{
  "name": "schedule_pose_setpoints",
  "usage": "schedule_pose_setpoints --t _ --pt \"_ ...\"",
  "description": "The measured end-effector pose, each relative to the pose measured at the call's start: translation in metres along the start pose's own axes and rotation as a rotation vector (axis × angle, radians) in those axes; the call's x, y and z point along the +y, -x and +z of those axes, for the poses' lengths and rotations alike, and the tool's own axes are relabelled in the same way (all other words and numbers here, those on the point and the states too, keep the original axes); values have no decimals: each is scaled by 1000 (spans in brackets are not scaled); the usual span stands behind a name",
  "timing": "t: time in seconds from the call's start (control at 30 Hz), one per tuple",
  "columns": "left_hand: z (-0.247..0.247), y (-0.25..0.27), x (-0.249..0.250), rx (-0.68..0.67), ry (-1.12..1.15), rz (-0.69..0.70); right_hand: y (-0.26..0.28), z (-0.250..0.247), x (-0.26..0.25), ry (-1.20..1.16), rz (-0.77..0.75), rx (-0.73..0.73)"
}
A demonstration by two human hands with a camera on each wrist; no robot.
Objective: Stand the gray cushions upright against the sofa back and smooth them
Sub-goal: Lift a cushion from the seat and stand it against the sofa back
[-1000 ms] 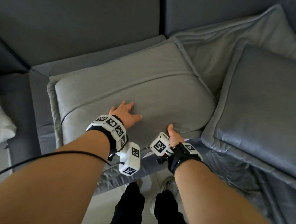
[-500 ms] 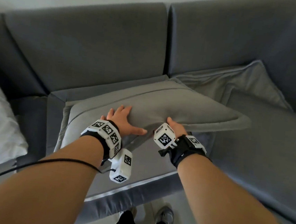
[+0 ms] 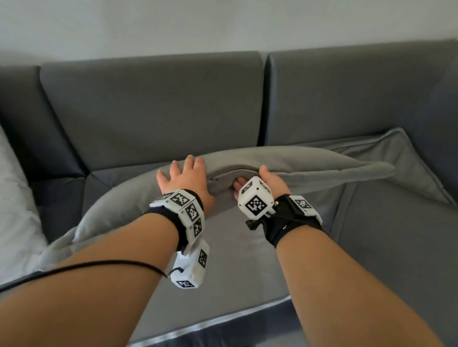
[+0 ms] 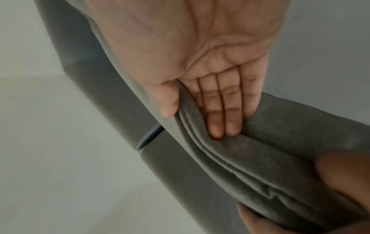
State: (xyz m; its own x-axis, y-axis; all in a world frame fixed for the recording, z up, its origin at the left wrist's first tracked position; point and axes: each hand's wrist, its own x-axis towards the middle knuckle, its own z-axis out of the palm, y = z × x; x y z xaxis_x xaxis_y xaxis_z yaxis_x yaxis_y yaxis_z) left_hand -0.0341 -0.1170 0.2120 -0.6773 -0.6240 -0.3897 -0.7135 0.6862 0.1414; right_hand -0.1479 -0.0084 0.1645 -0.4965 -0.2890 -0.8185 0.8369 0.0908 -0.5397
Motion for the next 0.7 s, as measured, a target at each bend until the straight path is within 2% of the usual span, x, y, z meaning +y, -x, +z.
schedule_pose_setpoints --t 0.03,0.07,0.13,0.2,0.37,0.5,0.6,0.7 --pt "-5 -3 2 73 -2 -8 22 10 -11 -57 -11 -65" --pt "-10 -6 3 141 -6 -16 27 13 -22 -41 1 -102" --pt "-18 -13 4 229 -14 -35 25 15 -39 -7 -70 -146" --pt "-26 -20 5 260 -16 -63 28 16 -53 -14 -123 -143" --pt "-38 -36 7 344 -37 -148 27 19 -95 61 -397 -107" --pt "-42 -41 10 355 -3 -194 21 30 -110 474 -648 -100" --pt "-47 -51 11 382 8 -187 17 33 -108 822 -706 -138" --pt "-53 -62 8 414 5 -172 11 37 -108 1164 -771 -62"
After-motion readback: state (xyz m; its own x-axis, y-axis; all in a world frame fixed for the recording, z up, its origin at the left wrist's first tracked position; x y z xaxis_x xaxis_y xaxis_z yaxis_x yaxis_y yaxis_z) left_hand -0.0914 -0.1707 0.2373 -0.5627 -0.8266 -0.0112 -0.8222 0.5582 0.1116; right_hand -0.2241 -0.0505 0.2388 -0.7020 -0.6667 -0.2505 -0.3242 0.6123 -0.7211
